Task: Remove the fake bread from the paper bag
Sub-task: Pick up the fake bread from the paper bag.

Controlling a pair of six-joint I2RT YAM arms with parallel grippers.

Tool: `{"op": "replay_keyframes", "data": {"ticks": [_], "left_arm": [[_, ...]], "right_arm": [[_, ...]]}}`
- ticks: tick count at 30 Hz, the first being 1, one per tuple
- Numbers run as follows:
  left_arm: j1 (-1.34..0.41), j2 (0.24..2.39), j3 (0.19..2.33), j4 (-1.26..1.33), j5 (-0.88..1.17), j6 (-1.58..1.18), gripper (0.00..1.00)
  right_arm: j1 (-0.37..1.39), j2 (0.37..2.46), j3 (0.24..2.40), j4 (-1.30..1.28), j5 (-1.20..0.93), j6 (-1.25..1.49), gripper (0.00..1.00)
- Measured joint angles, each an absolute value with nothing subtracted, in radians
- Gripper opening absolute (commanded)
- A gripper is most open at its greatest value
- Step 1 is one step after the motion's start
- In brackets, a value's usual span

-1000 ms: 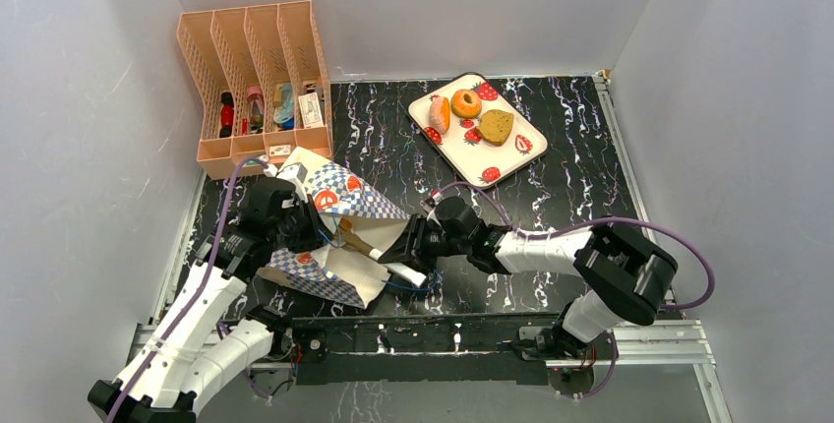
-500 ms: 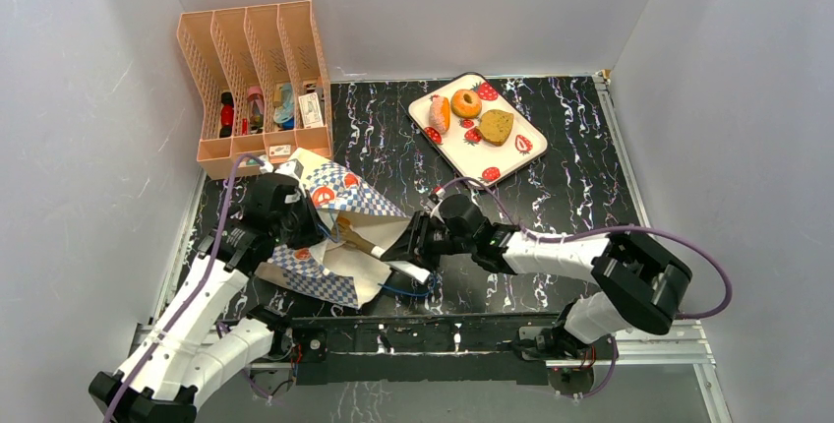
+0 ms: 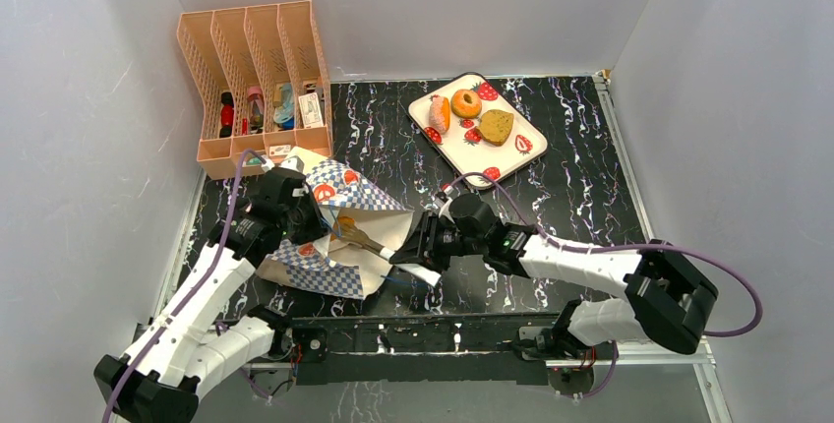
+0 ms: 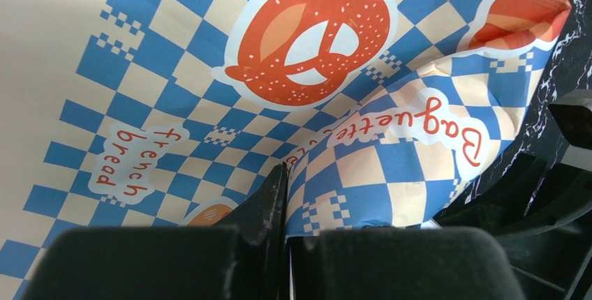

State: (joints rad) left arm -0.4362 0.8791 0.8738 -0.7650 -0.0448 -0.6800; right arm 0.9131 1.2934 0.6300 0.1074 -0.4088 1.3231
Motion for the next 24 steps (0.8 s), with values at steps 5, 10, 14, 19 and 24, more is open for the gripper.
{"op": "replay_keyframes", "data": {"ticks": [5,10,14,19,24], "left_arm": [[-0.436,0.882,0.879,-0.763,-0.065,-0.694,0.0],[-0.436,0.889,0.884,-0.759,-0.072,-0.7,0.0],[-0.436,0.901,0.884,-0.76,-0.073,-0.699,0.0],[-0.436,0.9,0.884,-0.765,-0.096,-0.701,0.0],[-0.436,0.897,0.884,-0.765,-0.119,-0.709,0.0]], "right_arm": [[0.904,1.263,0.63,0.055,-0.409,1.292,0.0],[0.899,1.218,0.63,0.01,-0.407,1.262,0.0],[0.895,1.171,0.626,-0.031,-0.401,1.239,0.0],[0.891,1.088,0.617,-0.11,-0.387,1.212,0.0],[0.884,1.008,0.611,-0.186,-0.379,1.196,0.0]]}}
